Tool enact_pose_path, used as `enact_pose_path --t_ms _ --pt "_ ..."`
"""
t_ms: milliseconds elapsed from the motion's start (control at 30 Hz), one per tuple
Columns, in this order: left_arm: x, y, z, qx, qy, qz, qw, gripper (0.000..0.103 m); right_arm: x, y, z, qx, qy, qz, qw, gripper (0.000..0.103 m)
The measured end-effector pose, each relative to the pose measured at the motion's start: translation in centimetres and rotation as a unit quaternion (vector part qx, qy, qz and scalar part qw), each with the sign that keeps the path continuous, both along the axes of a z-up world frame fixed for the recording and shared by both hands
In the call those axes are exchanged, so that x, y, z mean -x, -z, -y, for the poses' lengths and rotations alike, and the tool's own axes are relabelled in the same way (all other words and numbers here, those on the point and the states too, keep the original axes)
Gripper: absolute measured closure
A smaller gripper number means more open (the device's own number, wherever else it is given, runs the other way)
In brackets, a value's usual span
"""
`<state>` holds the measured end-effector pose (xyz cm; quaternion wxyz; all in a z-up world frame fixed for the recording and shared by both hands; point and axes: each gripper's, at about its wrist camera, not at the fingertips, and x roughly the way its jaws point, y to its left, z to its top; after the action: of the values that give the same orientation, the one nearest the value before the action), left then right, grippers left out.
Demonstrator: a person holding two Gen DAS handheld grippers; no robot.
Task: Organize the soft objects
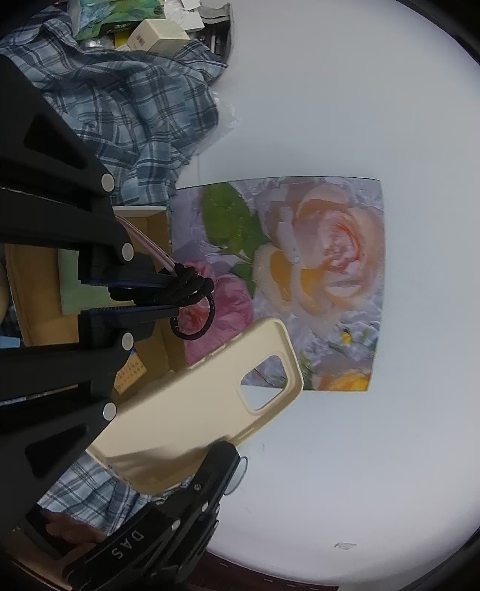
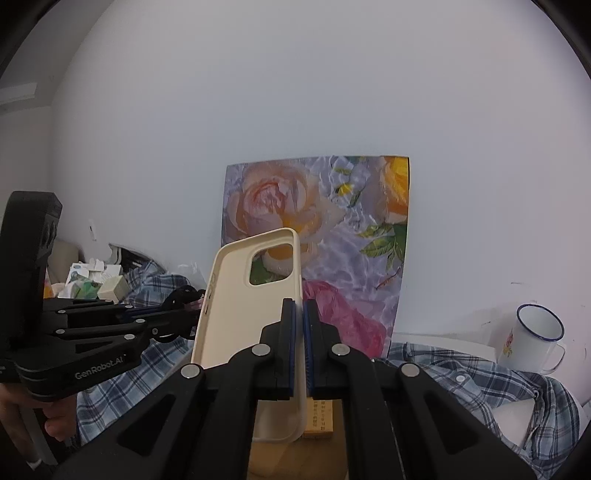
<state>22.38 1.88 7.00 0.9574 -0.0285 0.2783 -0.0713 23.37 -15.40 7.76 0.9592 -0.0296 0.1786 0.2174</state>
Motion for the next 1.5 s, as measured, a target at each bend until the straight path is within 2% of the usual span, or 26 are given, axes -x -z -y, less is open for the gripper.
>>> enact_pose_path --t_ms 233,367,500,967,1233,1367,1433,1467,1500 --pt "-1.2 1.8 0.0 -0.014 -0.003 -0.020 0.9997 0.094 -0.7 1.5 -0.4 0.010 -0.001 -0.022 1.000 0.099" --pt "-1.5 2.5 0.2 -0.020 0.000 -0.031 0.9993 0.094 -1.3 2.6 -0.3 0.005 -0.003 -0.043 0.999 0.099" --pt "-1.9 3.5 0.4 -0.025 0.000 -0.041 0.9988 0.094 -2.2 3.8 0.4 -0.024 -0.001 -0.072 0.997 0.099" --pt "-3.1 6.6 0.8 -0.032 0.004 -0.084 0.9960 0.094 -4.1 7.2 0.1 -0.023 -0.001 -0.141 0.990 0.099" --pt "-3.6 7.9 0.9 -0.037 0.006 -0.106 0.9936 0.094 -4.7 8.4 -0.4 -0.013 -0.005 -0.169 0.985 0.099" --pt "-3.7 8.3 1.0 -0.048 0.003 -0.114 0.9924 0.094 -4.6 8.5 -0.1 -0.027 -0.003 -0.168 0.985 0.098" --pt "-3.6 8.2 0.8 -0.051 -0.003 -0.108 0.9928 0.093 -4.5 8.3 -0.3 -0.019 0.003 -0.162 0.987 0.093" --pt "-3.6 8.1 0.7 -0.046 -0.003 -0.108 0.9931 0.081 -4.3 8.1 -0.4 -0.010 0.010 -0.154 0.988 0.086" --pt "-3.6 8.0 0.4 -0.039 -0.005 -0.108 0.9934 0.066 -4.2 7.9 -0.5 -0.002 0.013 -0.147 0.989 0.062"
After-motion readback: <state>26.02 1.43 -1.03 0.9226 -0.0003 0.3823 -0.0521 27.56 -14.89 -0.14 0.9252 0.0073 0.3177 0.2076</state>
